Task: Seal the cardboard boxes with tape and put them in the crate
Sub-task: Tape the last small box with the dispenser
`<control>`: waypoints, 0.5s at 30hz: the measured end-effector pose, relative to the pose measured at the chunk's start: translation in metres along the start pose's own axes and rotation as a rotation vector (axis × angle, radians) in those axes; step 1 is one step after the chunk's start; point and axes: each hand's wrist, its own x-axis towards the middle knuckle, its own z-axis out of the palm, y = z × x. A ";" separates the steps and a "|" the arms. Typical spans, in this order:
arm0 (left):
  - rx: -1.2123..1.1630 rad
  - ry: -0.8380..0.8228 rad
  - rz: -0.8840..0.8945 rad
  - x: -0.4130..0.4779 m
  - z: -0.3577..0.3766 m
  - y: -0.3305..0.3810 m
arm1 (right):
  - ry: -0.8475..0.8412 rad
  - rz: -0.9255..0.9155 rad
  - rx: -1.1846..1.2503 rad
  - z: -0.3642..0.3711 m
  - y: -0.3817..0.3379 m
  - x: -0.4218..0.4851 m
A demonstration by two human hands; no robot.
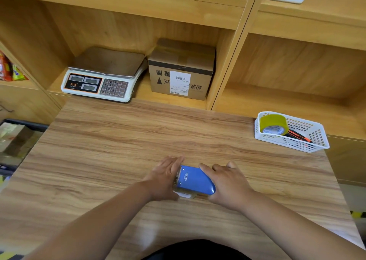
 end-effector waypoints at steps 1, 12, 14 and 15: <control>0.038 0.013 -0.013 0.000 0.001 0.002 | -0.001 -0.007 0.003 0.000 0.002 0.000; 0.236 0.103 0.046 0.005 0.003 0.005 | -0.056 -0.064 0.032 0.002 0.039 -0.013; 0.274 0.098 0.045 0.005 0.004 0.006 | -0.072 -0.055 0.026 0.005 0.049 -0.020; 0.289 0.093 0.043 0.005 0.005 0.007 | -0.077 -0.052 0.024 0.006 0.053 -0.022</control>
